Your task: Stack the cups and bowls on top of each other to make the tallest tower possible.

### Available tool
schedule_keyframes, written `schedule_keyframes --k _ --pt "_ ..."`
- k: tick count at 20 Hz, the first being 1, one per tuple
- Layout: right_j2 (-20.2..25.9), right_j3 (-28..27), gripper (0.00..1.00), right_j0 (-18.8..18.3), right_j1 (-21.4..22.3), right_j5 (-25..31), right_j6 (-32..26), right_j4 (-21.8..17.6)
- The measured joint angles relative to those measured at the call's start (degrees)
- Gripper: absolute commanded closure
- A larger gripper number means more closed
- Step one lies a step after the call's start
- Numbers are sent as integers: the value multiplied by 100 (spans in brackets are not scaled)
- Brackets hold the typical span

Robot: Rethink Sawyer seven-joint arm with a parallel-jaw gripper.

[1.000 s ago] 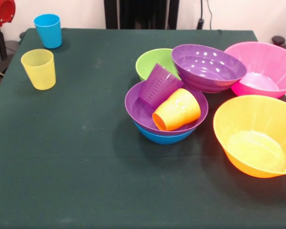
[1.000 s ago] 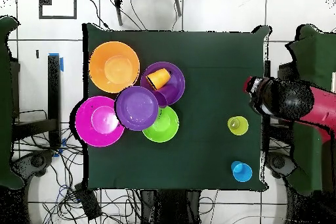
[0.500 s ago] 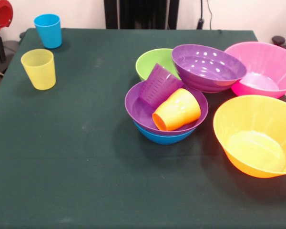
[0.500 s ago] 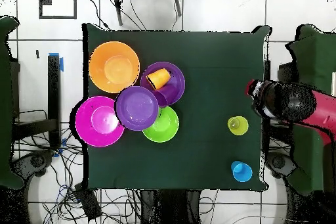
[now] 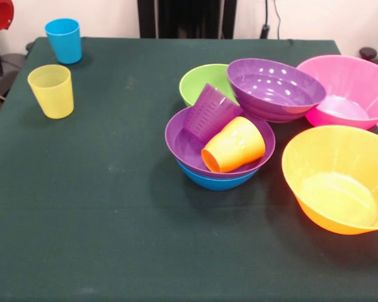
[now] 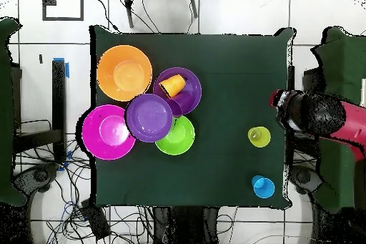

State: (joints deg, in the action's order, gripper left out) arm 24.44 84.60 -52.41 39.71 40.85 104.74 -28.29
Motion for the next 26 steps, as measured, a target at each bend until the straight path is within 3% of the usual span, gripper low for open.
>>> schedule_keyframes --k 12,26 --pt "-502 447 0 458 578 -414 0 -256" --pt "-1058 529 0 1093 680 -551 0 -323"
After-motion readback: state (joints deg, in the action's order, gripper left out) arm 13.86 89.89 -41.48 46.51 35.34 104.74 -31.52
